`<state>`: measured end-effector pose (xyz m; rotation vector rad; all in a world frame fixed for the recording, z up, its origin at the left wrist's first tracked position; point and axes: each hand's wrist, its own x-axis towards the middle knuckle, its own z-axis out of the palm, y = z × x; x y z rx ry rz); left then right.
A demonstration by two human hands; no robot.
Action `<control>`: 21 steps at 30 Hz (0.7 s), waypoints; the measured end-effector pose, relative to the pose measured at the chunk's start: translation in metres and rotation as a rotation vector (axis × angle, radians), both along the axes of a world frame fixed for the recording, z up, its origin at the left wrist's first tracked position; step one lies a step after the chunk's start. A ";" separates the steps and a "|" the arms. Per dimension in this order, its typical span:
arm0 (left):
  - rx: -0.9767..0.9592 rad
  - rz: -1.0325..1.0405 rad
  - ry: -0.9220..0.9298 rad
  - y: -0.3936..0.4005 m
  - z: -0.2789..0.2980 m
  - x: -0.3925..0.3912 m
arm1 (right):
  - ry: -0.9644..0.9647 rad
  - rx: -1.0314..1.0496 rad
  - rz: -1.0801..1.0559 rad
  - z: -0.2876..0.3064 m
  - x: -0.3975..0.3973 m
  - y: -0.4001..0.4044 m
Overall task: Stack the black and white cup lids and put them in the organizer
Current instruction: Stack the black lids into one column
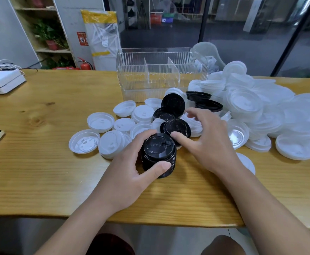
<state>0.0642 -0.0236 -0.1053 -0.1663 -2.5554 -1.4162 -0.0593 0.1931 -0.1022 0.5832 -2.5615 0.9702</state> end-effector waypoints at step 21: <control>0.099 0.033 -0.017 -0.002 -0.002 -0.003 | -0.339 -0.282 0.628 0.024 0.028 0.000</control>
